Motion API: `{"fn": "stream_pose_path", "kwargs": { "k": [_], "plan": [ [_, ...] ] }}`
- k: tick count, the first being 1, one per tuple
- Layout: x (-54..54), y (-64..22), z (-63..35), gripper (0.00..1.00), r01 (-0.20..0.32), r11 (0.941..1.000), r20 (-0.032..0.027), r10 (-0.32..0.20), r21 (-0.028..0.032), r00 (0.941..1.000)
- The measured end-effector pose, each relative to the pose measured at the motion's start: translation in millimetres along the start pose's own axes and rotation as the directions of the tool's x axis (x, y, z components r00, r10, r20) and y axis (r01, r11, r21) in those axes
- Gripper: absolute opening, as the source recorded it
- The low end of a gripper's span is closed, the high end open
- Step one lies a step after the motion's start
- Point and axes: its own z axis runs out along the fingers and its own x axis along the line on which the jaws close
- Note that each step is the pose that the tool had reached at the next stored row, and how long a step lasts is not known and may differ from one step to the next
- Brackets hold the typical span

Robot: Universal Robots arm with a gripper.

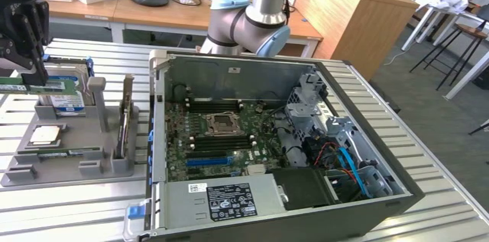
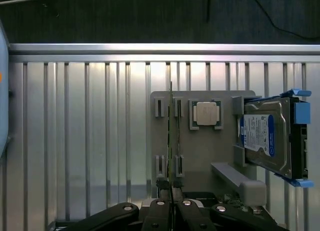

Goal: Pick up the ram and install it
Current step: 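Pick up the ram and move it above insertion slot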

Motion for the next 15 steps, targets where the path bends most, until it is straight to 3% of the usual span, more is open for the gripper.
{"fn": "stream_pose_path", "kwargs": {
  "k": [7,15],
  "plan": [
    [-0.1,-2.5,-0.1,0.12,0.000,1.0000,-0.0001,0.000,0.0000,1.0000],
    [-0.4,-14.0,-0.3,0.12,0.000,1.0000,0.0000,0.000,0.0001,1.0000]
  ]
}}
